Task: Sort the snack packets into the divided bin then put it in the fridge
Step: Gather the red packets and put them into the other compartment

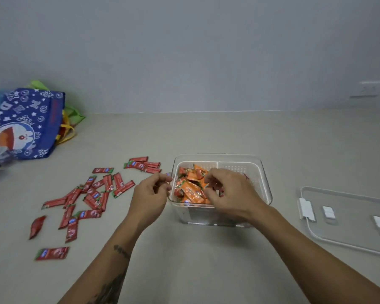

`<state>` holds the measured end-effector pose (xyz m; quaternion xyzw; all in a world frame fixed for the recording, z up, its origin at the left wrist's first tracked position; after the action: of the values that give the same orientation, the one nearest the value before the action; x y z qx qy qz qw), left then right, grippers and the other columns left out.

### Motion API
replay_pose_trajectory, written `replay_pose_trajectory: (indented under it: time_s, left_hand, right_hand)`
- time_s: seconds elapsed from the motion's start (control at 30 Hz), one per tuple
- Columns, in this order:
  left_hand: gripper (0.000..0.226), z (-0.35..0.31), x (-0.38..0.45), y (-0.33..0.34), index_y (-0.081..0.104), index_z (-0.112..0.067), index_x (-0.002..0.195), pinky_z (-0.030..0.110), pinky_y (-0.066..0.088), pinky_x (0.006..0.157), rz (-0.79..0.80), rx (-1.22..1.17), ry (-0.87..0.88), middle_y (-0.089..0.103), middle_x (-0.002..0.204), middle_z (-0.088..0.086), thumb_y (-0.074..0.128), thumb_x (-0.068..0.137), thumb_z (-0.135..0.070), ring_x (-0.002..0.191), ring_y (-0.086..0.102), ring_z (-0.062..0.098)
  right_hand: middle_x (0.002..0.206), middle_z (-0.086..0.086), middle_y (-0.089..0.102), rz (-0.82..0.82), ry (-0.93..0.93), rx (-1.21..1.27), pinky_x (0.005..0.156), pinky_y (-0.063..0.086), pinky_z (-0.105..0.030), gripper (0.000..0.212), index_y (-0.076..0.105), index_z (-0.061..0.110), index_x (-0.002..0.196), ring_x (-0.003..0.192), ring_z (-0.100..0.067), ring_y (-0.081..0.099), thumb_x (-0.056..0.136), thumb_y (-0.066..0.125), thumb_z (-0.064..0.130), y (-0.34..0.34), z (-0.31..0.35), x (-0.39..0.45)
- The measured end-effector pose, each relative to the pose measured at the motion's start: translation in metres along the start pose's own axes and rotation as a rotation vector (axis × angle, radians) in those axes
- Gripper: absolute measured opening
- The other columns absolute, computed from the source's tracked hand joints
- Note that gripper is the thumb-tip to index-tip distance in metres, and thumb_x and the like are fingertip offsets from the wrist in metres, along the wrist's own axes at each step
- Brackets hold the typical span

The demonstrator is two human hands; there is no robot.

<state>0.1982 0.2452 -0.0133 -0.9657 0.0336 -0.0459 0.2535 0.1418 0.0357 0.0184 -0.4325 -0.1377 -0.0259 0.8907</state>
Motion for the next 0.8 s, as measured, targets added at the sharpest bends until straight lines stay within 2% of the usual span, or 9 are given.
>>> replay_pose_trajectory:
  time_s: [0.17, 0.4, 0.5, 0.57, 0.63, 0.73, 0.8]
  left_hand:
    - [0.028, 0.055, -0.014, -0.053, 0.069, -0.027, 0.091, 0.030, 0.057, 0.072, -0.097, -0.031, -0.111, 0.070, 0.084, -0.004, 0.052, 0.094, -0.005, 0.076, 0.067, 0.015]
    - [0.032, 0.141, -0.039, -0.131, 0.067, -0.027, 0.094, 0.036, 0.058, 0.075, -0.154, 0.000, -0.277, 0.068, 0.089, 0.000, 0.048, 0.094, -0.001, 0.083, 0.067, 0.021]
    - [0.027, 0.177, -0.048, -0.164, 0.067, -0.026, 0.096, 0.028, 0.054, 0.067, -0.181, 0.066, -0.326, 0.067, 0.095, -0.001, 0.050, 0.094, -0.005, 0.080, 0.065, 0.017]
    - [0.022, 0.203, -0.054, -0.189, 0.067, -0.025, 0.097, 0.028, 0.053, 0.074, -0.235, 0.142, -0.368, 0.066, 0.103, 0.002, 0.052, 0.094, -0.010, 0.086, 0.063, 0.017]
    - [0.022, 0.231, -0.057, -0.212, 0.064, -0.024, 0.111, 0.035, 0.049, 0.091, -0.285, 0.311, -0.478, 0.058, 0.120, 0.006, 0.055, 0.091, -0.021, 0.108, 0.056, 0.024]
    - [0.056, 0.267, -0.064, -0.230, 0.043, -0.019, 0.133, 0.042, 0.041, 0.097, -0.239, 0.510, -0.743, 0.039, 0.135, 0.011, 0.054, 0.087, -0.050, 0.124, 0.040, 0.032]
    - [0.066, 0.278, -0.064, -0.227, 0.036, -0.016, 0.137, 0.041, 0.041, 0.098, -0.171, 0.561, -0.778, 0.033, 0.139, 0.014, 0.051, 0.087, -0.058, 0.125, 0.038, 0.033]
  right_hand:
    - [0.088, 0.013, 0.060, 0.090, -0.109, 0.041, 0.073, 0.046, -0.032, 0.011, 0.058, 0.030, 0.092, 0.082, -0.009, 0.055, 0.081, 0.060, 0.031, 0.040, 0.052, 0.041]
    - [0.099, 0.009, 0.059, 0.274, -0.215, -0.021, 0.080, 0.050, -0.035, 0.021, 0.059, 0.028, 0.105, 0.087, -0.010, 0.055, 0.084, 0.057, 0.031, 0.133, 0.120, 0.069]
    - [0.104, 0.008, 0.056, 0.384, -0.197, -0.066, 0.084, 0.051, -0.039, 0.025, 0.057, 0.028, 0.110, 0.091, -0.010, 0.052, 0.086, 0.058, 0.030, 0.181, 0.141, 0.076]
    - [0.114, 0.005, 0.055, 0.469, -0.156, -0.104, 0.089, 0.051, -0.041, 0.032, 0.054, 0.028, 0.118, 0.100, -0.013, 0.053, 0.087, 0.059, 0.030, 0.213, 0.149, 0.079]
    - [0.134, 0.001, 0.049, 0.564, -0.115, -0.170, 0.096, 0.048, -0.042, 0.044, 0.048, 0.029, 0.129, 0.117, -0.018, 0.050, 0.087, 0.059, 0.033, 0.243, 0.157, 0.082]
    - [0.147, -0.004, 0.038, 0.648, -0.081, -0.248, 0.104, 0.042, -0.044, 0.058, 0.037, 0.027, 0.142, 0.132, -0.026, 0.039, 0.088, 0.059, 0.033, 0.283, 0.169, 0.087]
    - [0.149, -0.007, 0.034, 0.700, -0.058, -0.287, 0.106, 0.041, -0.045, 0.064, 0.032, 0.025, 0.147, 0.135, -0.028, 0.035, 0.090, 0.058, 0.035, 0.309, 0.174, 0.089]
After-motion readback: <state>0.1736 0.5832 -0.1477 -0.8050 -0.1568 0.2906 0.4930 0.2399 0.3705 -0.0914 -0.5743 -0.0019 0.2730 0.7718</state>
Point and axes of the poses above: each hand's wrist, its own x-axis towards the middle knuckle, its own y-axis out of the palm, z = x × y, the point moved 8 cm from there along x, towards the middle knuckle
